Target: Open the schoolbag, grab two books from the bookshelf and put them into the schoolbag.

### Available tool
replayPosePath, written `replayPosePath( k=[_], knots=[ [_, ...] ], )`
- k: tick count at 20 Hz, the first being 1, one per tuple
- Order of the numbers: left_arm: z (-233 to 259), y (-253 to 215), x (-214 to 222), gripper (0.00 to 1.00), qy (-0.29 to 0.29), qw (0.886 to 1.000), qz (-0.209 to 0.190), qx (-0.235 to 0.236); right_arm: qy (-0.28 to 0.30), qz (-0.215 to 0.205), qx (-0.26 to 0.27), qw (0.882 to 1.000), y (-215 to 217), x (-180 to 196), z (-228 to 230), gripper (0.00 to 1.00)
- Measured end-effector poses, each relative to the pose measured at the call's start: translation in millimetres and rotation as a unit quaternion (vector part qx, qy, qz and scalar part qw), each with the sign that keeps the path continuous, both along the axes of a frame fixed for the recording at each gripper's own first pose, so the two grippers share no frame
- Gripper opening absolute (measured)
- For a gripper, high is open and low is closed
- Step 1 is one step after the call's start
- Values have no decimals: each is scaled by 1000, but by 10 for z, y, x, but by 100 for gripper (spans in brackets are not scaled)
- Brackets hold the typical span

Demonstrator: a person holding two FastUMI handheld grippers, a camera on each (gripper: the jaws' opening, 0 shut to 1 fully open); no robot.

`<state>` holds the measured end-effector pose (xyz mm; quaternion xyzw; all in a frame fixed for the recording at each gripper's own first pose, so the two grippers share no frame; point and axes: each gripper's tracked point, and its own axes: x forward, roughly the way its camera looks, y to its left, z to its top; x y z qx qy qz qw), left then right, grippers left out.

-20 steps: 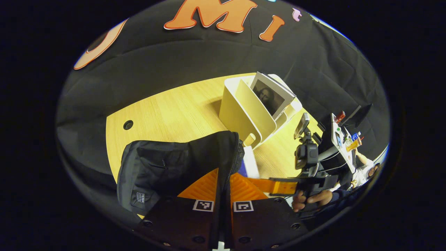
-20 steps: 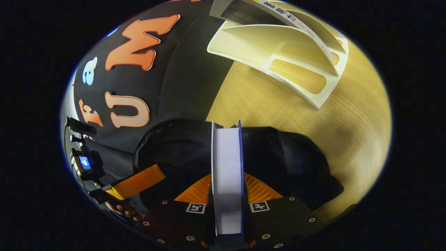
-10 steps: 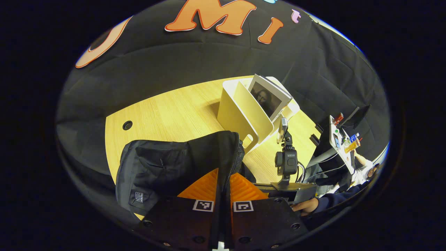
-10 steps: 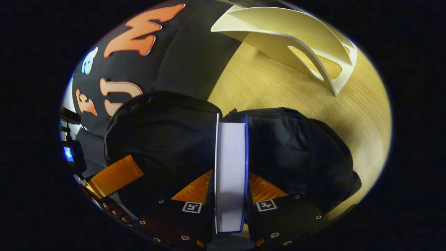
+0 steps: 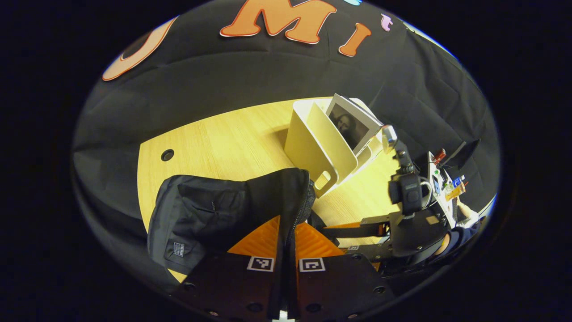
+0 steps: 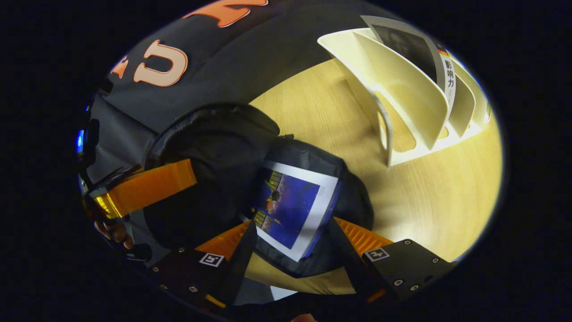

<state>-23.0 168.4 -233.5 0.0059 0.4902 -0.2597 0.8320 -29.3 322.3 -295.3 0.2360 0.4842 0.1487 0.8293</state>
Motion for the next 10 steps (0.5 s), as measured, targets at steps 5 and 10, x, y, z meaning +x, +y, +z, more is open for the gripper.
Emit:
replayPosePath(
  k=[5,10],
  knots=[
    [0,-15,19,7,-4,1000,3,13,-11,22,-63,998,-554,86,208,98],
    [-37,-42,60,7,1,1000,18,18,-13,41,-102,994,-1074,234,510,98]
  ],
)
